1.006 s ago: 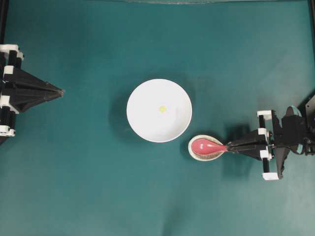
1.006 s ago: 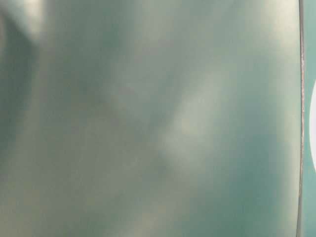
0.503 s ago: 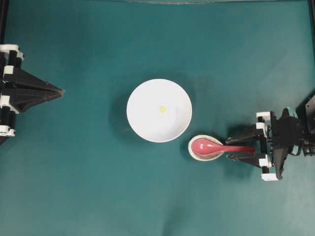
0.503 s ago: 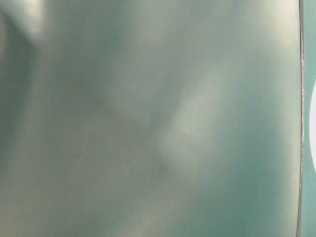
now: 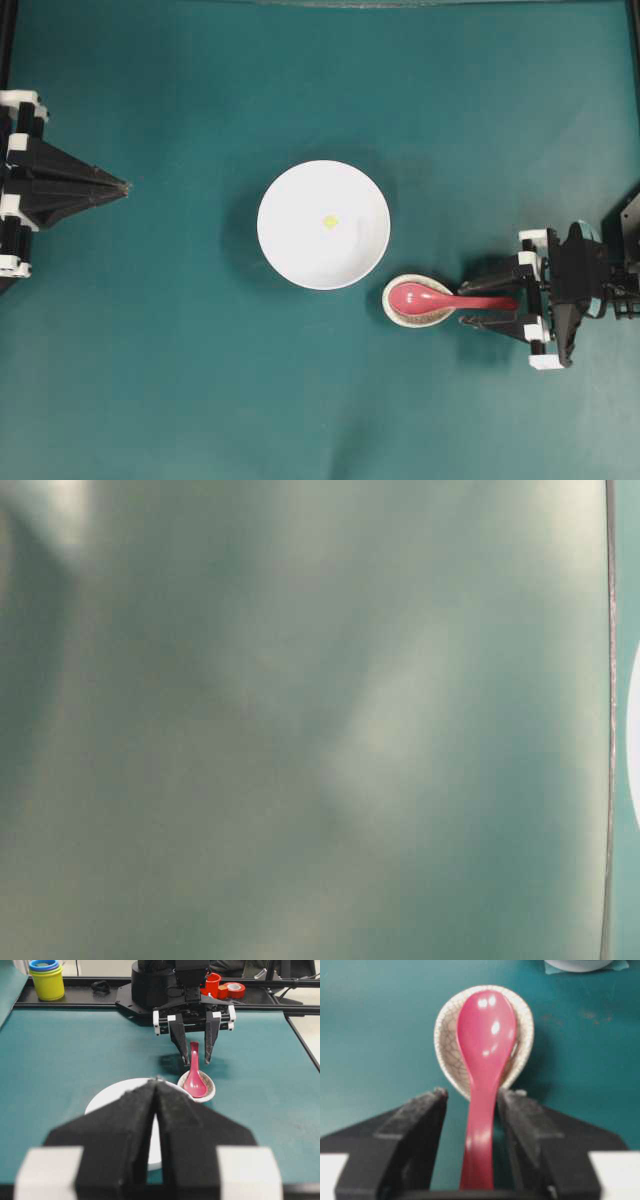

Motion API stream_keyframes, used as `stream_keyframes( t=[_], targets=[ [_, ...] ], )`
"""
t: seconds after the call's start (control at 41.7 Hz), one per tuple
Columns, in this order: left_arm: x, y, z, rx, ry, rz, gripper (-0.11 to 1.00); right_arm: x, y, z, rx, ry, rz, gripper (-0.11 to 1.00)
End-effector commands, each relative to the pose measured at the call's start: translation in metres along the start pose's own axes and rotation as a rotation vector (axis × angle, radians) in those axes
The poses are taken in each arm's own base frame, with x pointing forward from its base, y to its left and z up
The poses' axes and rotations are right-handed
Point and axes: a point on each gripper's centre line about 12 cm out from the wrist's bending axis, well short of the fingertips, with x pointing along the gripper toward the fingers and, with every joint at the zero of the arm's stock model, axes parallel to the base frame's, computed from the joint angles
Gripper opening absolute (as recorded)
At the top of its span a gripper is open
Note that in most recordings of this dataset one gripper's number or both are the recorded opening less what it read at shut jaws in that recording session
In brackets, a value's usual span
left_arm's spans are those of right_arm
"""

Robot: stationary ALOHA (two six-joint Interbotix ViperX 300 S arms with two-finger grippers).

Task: Scoop the yellow hexagonal prism block from the bowl with a spoon using the right arm.
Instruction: 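Close the right gripper on the pink spoon handle end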

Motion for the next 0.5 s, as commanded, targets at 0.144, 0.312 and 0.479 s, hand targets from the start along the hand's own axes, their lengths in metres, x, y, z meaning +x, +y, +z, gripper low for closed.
stream_keyframes(
  t=[0.144, 0.312, 0.479],
  targets=[
    [0.0025, 0.0, 0.009, 0.002, -0.02, 0.0, 0.0, 0.0031, 0.0023, 0.0049, 0.007, -0.02, 0.003, 0.52],
    [0.0025, 0.0, 0.009, 0.003, -0.02, 0.0, 0.0, 0.006, 0.0029, 0.0024, 0.003, -0.011, -0.001, 0.52],
    [0.0025, -0.0004, 0.0083, 0.002, -0.018, -0.002, 0.0, 0.0086, 0.003, 0.0004, 0.001, -0.005, -0.005, 0.52]
  ],
)
